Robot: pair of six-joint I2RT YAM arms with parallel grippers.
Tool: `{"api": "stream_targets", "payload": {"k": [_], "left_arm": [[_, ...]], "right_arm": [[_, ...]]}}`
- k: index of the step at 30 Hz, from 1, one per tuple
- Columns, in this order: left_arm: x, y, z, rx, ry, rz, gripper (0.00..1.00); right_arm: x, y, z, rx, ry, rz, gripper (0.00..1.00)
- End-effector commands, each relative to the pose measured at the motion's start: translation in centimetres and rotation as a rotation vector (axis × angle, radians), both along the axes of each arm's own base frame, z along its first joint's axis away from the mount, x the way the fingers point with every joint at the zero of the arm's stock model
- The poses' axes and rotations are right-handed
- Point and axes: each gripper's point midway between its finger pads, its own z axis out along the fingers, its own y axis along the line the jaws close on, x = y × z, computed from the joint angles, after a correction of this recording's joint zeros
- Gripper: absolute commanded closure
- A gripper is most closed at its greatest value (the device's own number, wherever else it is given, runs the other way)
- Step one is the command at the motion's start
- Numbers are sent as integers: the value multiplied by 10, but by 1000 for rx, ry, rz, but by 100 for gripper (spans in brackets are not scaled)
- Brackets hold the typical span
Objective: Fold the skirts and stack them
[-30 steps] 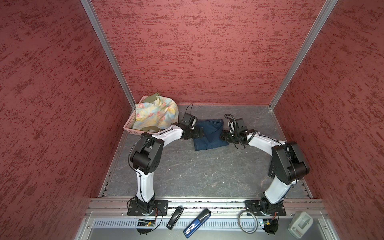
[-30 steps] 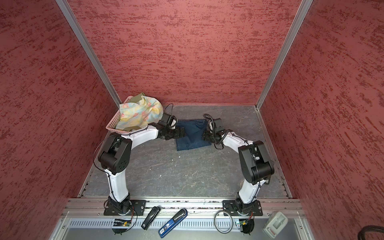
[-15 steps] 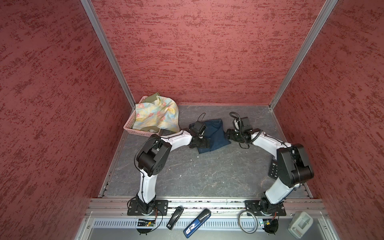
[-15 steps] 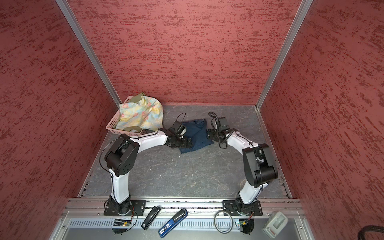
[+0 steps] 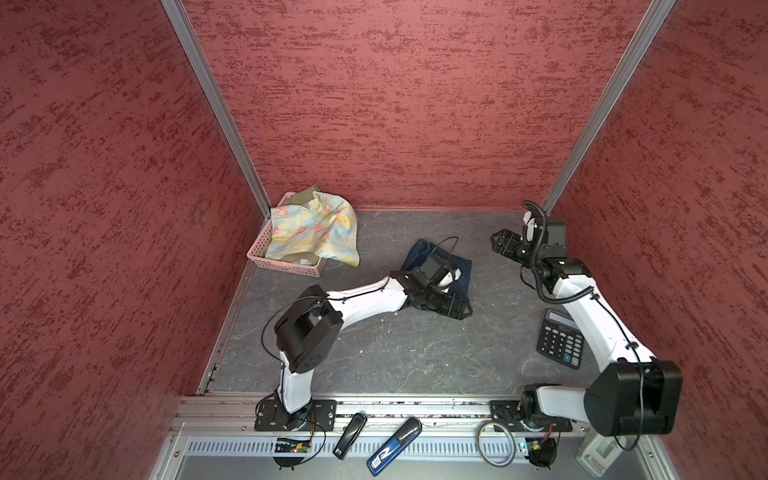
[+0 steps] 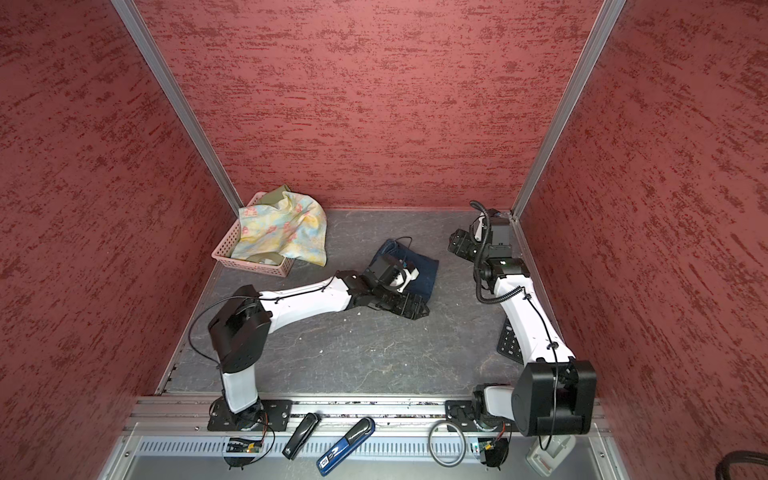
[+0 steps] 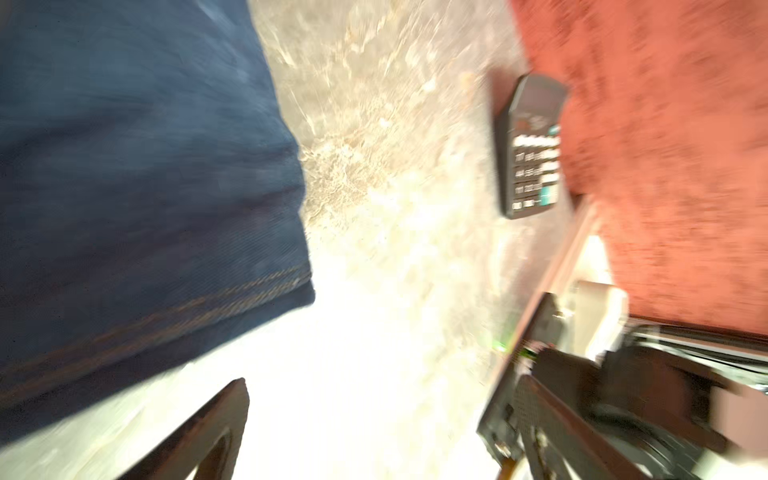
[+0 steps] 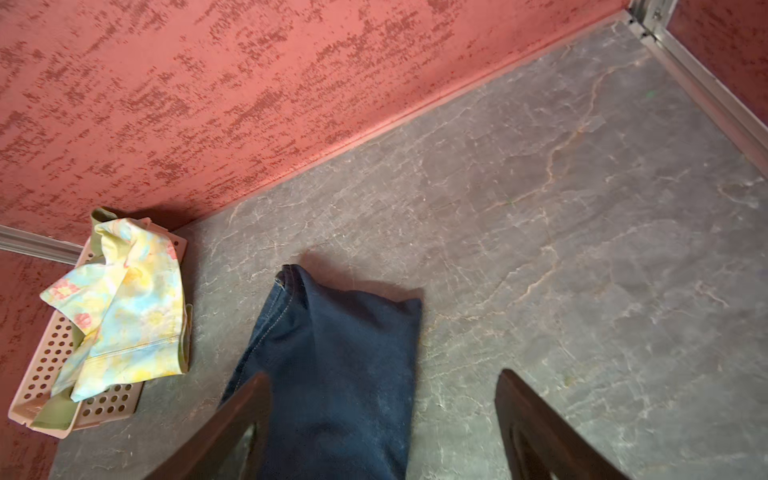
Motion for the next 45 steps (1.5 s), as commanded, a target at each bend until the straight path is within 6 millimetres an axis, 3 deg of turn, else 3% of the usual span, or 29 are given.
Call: {"api": "stream_targets", "payload": {"k": [1,4,8,11,14,20,27,36,45], "left_arm": [[25,37,32,-93,-28,91,0],[40,83,22,-34,-29,213,0],[53,138,8,29,5,384,0],[57,171,-9,71,82,509,0],[55,187,-22,59,161,595,0],[54,193,-44,18,255,663,4],[65,185,-61,-60,336,742,9],[86,174,-67,-212,394,860,16],[91,158,-97,-182,426,869,27]], "right_arm": [[-7,0,-9,11,26,2,13],[-10,11,-20,41,42,35,12],[-22,40,-43,-8,79,100,12],[-34,62,-64,-66,119,154,12],[-44,77,-78,-105,134,191,13],[-54,92,-91,-164,137,248,14],[-59,119,-80,-236,36,342,14],[-65,126,-59,-223,-98,364,14],[-67,127,-41,-228,-191,362,14]]}}
